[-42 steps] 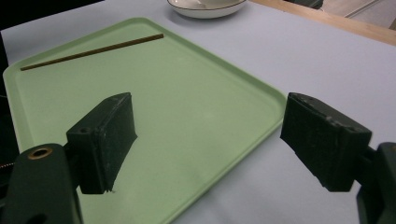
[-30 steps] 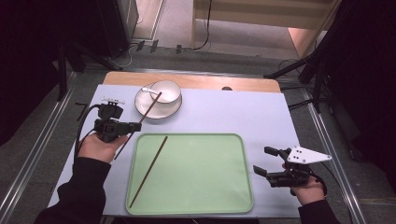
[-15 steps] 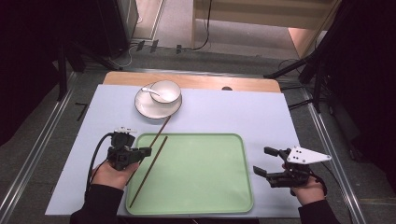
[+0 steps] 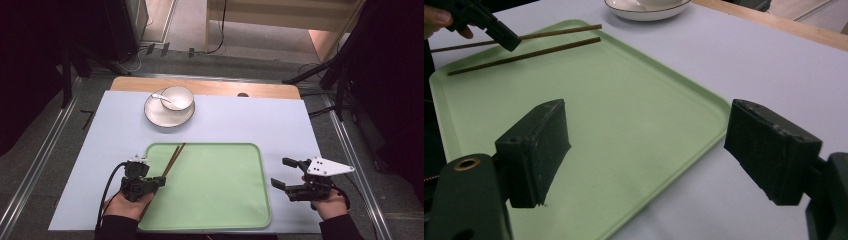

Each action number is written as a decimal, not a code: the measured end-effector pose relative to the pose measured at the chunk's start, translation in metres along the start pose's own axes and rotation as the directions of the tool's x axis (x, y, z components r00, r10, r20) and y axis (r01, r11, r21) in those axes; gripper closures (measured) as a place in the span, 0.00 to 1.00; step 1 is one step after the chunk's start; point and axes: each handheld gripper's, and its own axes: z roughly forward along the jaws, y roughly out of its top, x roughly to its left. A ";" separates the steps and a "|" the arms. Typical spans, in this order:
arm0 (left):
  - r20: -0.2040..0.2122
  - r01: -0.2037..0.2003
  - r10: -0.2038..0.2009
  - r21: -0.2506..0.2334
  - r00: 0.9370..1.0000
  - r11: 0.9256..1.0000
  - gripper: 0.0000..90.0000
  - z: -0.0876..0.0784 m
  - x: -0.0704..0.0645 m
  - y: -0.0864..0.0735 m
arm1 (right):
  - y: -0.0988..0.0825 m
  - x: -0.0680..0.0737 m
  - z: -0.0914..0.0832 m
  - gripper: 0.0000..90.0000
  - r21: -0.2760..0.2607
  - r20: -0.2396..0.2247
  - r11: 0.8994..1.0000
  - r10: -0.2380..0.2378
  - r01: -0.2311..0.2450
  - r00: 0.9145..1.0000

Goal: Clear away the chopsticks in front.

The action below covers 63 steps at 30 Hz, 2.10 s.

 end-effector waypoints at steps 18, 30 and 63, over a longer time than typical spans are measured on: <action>-0.068 0.055 -0.053 0.030 0.996 0.998 0.95 0.009 0.010 -0.005 | 0.000 0.000 0.000 0.20 -0.001 0.000 1.000 0.002 -0.002 1.000; -0.086 0.023 -0.020 0.026 0.996 0.999 0.91 0.010 0.006 -0.006 | 0.000 0.000 0.000 0.20 -0.001 -0.003 1.000 0.002 -0.002 1.000; 0.085 -0.123 0.127 -0.056 0.988 0.991 0.51 -0.015 0.038 0.024 | -0.001 0.000 0.002 0.20 0.010 -0.012 1.000 0.000 0.001 1.000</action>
